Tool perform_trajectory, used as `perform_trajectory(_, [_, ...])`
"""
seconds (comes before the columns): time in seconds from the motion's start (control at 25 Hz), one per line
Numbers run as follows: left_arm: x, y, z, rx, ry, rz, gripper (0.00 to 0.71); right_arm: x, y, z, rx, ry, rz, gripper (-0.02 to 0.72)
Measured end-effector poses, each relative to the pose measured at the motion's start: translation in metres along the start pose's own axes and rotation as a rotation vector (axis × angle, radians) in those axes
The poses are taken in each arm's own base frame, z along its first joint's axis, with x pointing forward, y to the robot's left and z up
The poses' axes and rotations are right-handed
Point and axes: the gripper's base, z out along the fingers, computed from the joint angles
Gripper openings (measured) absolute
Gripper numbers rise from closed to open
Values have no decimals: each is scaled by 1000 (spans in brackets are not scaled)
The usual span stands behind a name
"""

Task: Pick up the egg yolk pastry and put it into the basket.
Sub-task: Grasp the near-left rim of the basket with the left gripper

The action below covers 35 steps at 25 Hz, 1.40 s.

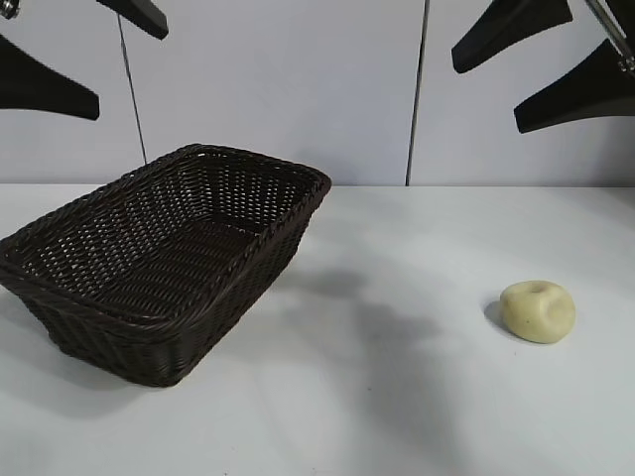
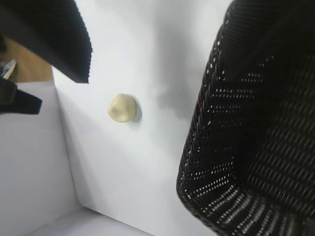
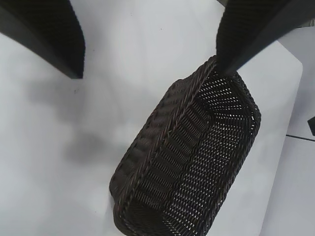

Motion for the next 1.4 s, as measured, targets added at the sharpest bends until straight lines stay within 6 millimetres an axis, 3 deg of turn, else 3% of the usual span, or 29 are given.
perform_trajectory(0.44, [20, -3, 11, -216, -133, -165, 539, 0, 0, 0, 0, 0, 0, 537])
perform_trajectory(0.8, [12, 0, 14, -245, -242, -277, 539, 0, 0, 0, 0, 0, 0, 537])
perform_trajectory(1.4, [-2, 23, 94, -414, -159, -304, 539, 0, 0, 0, 0, 0, 0, 537])
